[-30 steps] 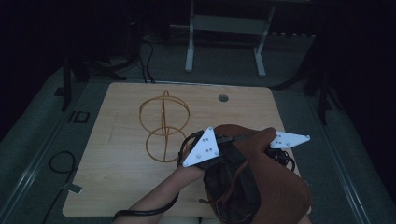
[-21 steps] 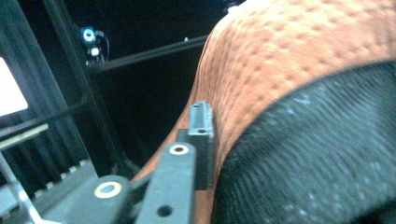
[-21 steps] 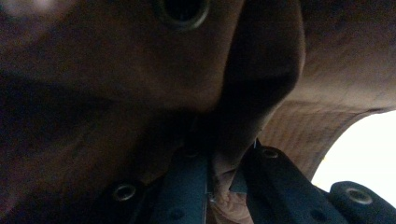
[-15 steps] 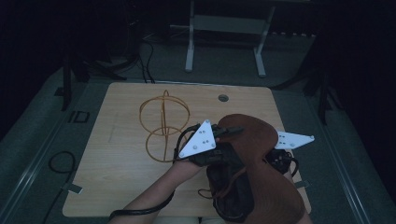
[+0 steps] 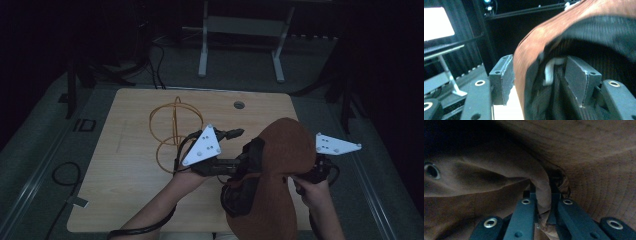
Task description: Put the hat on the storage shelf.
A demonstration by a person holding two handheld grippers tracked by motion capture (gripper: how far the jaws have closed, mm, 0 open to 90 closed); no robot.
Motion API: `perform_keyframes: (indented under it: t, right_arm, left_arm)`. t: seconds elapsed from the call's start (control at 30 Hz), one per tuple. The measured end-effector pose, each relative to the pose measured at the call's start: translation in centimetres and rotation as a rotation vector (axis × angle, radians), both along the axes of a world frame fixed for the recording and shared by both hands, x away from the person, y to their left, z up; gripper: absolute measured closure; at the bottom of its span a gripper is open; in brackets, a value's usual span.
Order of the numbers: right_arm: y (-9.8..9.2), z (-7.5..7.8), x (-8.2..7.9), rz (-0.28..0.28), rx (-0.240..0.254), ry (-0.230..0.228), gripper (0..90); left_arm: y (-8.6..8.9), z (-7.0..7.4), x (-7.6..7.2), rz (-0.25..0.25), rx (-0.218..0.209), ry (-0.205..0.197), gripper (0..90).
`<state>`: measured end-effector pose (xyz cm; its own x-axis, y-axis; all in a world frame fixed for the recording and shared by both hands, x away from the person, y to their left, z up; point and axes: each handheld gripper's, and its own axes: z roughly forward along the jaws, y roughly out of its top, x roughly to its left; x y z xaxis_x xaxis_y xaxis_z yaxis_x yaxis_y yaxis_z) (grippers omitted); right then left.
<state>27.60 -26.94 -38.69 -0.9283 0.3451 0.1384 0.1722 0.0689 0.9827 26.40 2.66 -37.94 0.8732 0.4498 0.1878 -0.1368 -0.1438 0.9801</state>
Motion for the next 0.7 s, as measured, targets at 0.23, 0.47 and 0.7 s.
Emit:
perform_keyframes:
  t: [0.23,0.47,0.7]
  right_arm:
    - [-1.6,0.7,0.5,-0.077,0.007,-0.006,87.4]
    - [-2.6,0.8,1.4,-0.112,0.023,0.001,87.4]
    - [-2.8,1.1,2.5,-0.14,0.027,0.015,87.3]
  left_arm:
    - [1.5,-1.5,-0.1,0.047,0.04,0.05,40.7]
    - [2.8,-3.7,-1.2,0.096,0.105,0.088,40.7]
    - [4.0,-6.2,-1.6,0.149,0.178,0.192,40.9]
